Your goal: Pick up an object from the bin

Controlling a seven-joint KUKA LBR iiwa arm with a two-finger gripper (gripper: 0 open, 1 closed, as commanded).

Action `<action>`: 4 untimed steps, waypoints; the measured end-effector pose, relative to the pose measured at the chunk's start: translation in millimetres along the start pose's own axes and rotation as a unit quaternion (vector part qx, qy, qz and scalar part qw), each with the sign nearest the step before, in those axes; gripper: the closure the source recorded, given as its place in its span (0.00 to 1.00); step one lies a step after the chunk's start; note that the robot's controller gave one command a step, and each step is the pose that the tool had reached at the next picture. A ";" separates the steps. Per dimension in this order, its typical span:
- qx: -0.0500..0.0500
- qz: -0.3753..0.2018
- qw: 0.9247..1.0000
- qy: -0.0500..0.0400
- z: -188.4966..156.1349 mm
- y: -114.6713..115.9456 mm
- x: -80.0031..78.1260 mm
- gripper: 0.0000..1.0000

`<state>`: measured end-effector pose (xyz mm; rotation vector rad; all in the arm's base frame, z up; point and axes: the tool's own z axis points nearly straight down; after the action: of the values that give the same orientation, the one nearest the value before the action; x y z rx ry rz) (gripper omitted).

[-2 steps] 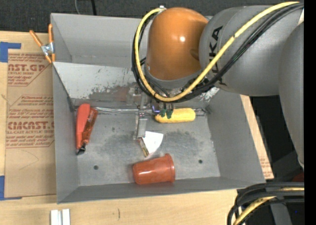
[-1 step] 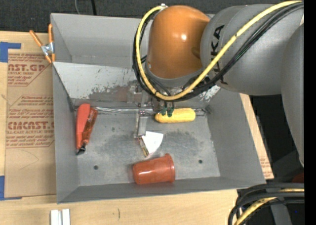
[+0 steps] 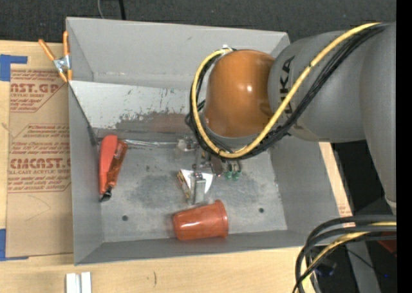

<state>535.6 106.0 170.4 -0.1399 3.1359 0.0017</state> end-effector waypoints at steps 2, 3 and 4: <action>0.000 -0.138 0.990 0.000 28.1 -35.3 49.7 0.00; -0.001 -0.169 0.986 -0.006 100.8 -46.7 54.1 0.00; -0.001 -0.199 0.980 0.000 100.7 -41.6 58.7 1.00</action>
Offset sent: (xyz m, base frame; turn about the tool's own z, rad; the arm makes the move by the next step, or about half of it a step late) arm -0.0566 -0.0109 -0.0380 -0.3520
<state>481.0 59.4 69.5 -0.7605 3.0454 0.0025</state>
